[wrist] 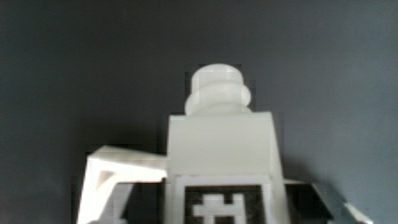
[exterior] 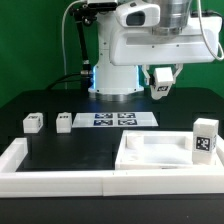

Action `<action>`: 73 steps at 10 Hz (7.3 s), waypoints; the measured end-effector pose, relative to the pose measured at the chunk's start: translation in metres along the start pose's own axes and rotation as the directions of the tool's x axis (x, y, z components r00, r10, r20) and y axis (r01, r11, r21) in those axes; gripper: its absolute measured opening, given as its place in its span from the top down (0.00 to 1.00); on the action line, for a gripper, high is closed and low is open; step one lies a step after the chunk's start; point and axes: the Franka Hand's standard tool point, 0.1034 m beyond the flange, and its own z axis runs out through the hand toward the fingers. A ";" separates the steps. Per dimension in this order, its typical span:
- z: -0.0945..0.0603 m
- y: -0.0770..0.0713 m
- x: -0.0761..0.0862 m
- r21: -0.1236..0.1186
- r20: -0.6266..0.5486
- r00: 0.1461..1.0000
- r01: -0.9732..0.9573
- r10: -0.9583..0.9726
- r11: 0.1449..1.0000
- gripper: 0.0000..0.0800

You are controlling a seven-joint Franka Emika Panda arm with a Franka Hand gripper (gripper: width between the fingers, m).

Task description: Assemble square table

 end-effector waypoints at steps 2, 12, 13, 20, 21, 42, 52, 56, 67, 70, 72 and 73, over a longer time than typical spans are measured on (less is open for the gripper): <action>0.006 0.009 0.015 -0.012 -0.150 0.988 0.043 -0.044 0.999 0.64; -0.018 0.044 0.058 -0.049 -0.560 0.829 -0.021 -0.010 0.999 0.64; -0.019 0.049 0.067 -0.025 -0.544 0.838 -0.050 0.029 0.998 0.64; -0.012 0.058 0.078 -0.016 -0.522 0.852 -0.057 0.041 0.998 0.64; -0.012 0.060 0.090 -0.019 -0.523 0.851 -0.058 0.040 0.998 0.64; 0.003 0.084 0.136 -0.138 -0.626 0.775 0.003 -0.089 0.990 0.64; 0.012 0.078 0.139 -0.142 -0.627 0.772 0.012 -0.100 0.990 0.64; 0.012 0.081 0.141 -0.154 -0.628 0.770 0.023 -0.116 0.988 0.64; 0.017 0.075 0.146 -0.160 -0.642 0.756 0.028 -0.126 0.987 0.64; 0.022 0.083 0.144 -0.165 -0.641 0.757 0.024 -0.126 0.986 0.64; 0.025 0.085 0.143 -0.157 -0.641 0.759 0.019 -0.117 0.987 0.64; 0.025 0.086 0.143 -0.149 -0.644 0.758 0.016 -0.109 0.989 0.64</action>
Offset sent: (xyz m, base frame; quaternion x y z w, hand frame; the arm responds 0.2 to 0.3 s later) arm 0.0373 -0.0087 0.0353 -0.0056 0.2259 -0.0196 0.9739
